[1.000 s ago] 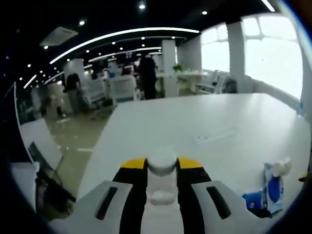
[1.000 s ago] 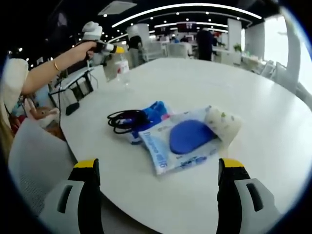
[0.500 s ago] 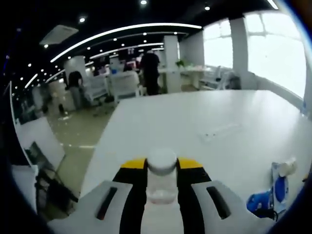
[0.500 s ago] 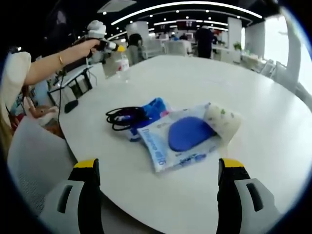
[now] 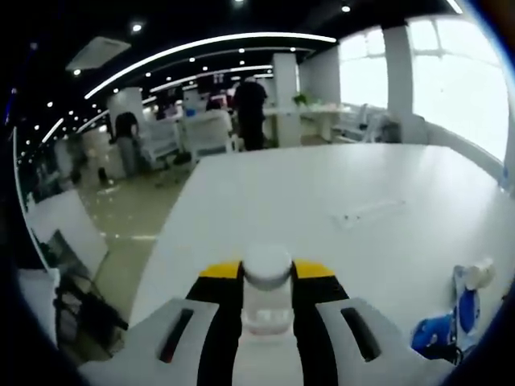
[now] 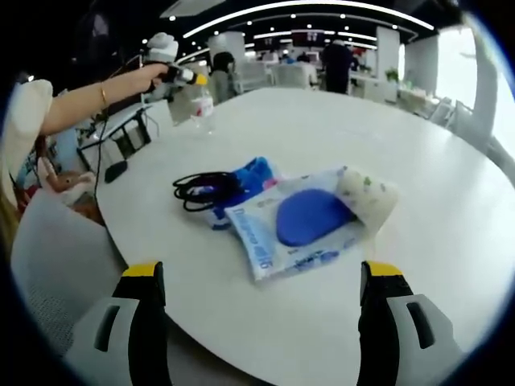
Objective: Arrange the tabletop items into an orderly group along one side of the table until the central work area is clear of visible clutter.
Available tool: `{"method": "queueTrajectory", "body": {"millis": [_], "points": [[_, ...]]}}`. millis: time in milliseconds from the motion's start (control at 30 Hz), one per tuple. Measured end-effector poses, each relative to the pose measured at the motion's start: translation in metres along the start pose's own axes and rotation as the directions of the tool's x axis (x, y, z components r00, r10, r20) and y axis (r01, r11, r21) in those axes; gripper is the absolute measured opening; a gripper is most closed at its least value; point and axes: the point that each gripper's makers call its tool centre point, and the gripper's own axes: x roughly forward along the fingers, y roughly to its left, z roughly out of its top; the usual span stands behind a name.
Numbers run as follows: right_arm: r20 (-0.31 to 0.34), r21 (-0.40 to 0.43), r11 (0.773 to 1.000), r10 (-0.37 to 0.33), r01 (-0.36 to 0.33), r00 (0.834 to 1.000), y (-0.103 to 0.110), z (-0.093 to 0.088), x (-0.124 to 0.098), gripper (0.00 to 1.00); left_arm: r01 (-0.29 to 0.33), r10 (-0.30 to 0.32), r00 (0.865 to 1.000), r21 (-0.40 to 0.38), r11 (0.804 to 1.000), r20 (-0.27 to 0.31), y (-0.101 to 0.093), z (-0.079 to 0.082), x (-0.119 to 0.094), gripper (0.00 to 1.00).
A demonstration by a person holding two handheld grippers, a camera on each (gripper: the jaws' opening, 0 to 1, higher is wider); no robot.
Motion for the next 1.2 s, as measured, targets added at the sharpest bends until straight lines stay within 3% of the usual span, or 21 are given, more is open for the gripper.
{"method": "queueTrajectory", "body": {"millis": [233,600,767,1067,1200], "points": [[0.002,0.000,1.000,-0.005,0.005,1.000,-0.001,0.000,0.000,0.99,0.002,-0.002,1.000,-0.029,1.000,-0.004,0.003,-0.007,0.002,0.20],[-0.001,-0.005,1.000,-0.004,0.004,1.000,-0.001,0.000,0.000,0.99,-0.002,0.002,1.000,0.028,1.000,0.009,-0.008,-0.004,-0.002,0.20],[0.003,-0.004,1.000,-0.006,0.006,1.000,-0.002,0.001,0.000,0.99,-0.019,0.019,1.000,0.006,1.000,0.004,-0.002,-0.005,0.000,0.20],[0.008,-0.005,1.000,-0.007,0.007,1.000,-0.003,0.002,0.000,0.99,-0.045,0.046,0.999,0.044,0.998,-0.010,0.010,-0.010,0.000,0.21],[0.005,-0.005,1.000,-0.010,0.010,1.000,-0.003,0.001,0.000,0.99,-0.030,0.031,0.999,0.031,0.999,-0.010,0.008,-0.011,0.002,0.21]]}}
